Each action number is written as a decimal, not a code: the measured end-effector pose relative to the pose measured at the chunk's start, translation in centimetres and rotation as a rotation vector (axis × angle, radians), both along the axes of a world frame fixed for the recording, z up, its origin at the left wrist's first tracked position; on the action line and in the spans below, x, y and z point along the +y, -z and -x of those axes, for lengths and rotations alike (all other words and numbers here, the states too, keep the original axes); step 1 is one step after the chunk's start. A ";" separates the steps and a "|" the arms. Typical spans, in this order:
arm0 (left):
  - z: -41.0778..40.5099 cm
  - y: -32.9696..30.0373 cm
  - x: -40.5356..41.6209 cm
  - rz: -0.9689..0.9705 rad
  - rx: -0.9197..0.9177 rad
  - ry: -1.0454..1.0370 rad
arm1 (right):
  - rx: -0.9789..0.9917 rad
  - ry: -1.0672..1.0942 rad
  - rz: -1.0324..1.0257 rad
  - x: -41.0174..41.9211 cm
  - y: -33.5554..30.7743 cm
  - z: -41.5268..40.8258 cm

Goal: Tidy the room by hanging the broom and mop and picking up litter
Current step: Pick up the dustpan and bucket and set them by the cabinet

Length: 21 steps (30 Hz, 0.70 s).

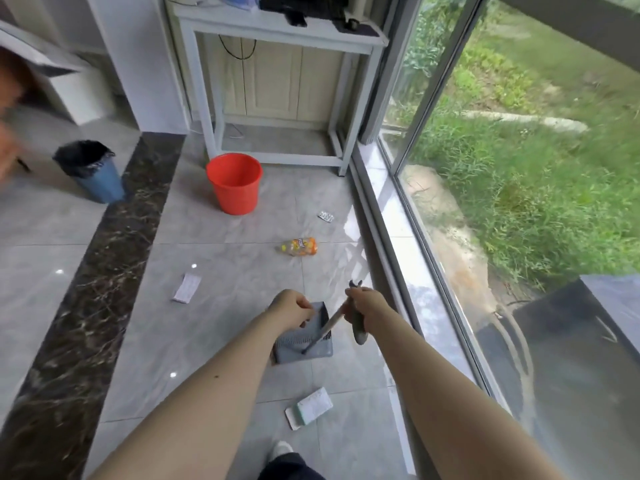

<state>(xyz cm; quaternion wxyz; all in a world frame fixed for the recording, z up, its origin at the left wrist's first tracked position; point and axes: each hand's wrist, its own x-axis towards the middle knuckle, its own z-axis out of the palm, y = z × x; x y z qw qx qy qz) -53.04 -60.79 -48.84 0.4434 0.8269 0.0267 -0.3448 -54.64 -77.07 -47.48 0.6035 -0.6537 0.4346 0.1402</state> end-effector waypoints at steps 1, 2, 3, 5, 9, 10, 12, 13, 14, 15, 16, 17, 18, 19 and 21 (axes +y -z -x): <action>-1.6 -0.1 0.6 -0.015 0.002 -0.032 | -0.007 -0.031 0.004 0.4 0.0 -1.8; -2.7 -0.2 1.1 -0.020 0.004 -0.055 | -0.015 -0.047 -0.002 0.8 0.0 -3.1; -4.2 -0.3 1.7 -0.027 0.002 -0.072 | -0.015 -0.054 -0.031 1.4 0.0 -4.6; -6.3 -0.4 2.5 -0.023 -0.007 -0.099 | -0.014 -0.047 -0.079 2.3 -0.3 -6.8; -11.0 -0.2 4.5 -0.028 0.005 -0.138 | -0.035 -0.090 -0.092 4.6 -0.3 -11.6; -12.2 -0.1 5.0 -0.025 0.008 -0.145 | -0.041 -0.094 -0.088 5.2 -0.2 -12.7; -14.9 0.2 6.2 -0.010 0.011 -0.157 | -0.039 -0.098 -0.082 6.6 0.0 -15.2; -16.3 0.4 6.8 -0.003 0.013 -0.165 | -0.031 -0.096 -0.068 7.2 0.1 -16.5; -17.9 0.6 7.6 0.000 0.012 -0.166 | -0.024 -0.093 -0.053 8.0 0.3 -18.2; -19.4 0.7 8.4 0.000 0.015 -0.160 | -0.026 -0.089 -0.039 8.7 0.5 -19.6; -20.7 0.8 9.1 0.004 0.017 -0.157 | -0.029 -0.088 -0.014 9.4 0.6 -20.9; -22.6 1.0 10.0 0.011 0.017 -0.161 | -0.034 -0.084 0.007 10.2 0.6 -22.7; -23.9 1.2 10.8 0.016 0.019 -0.164 | -0.035 -0.086 0.045 10.8 0.7 -24.1; -25.7 1.3 11.8 0.012 0.025 -0.157 | -0.039 -0.077 0.071 11.5 0.8 -25.9; -28.6 1.5 13.4 -0.013 0.026 -0.149 | -0.061 -0.057 0.110 12.4 0.9 -28.7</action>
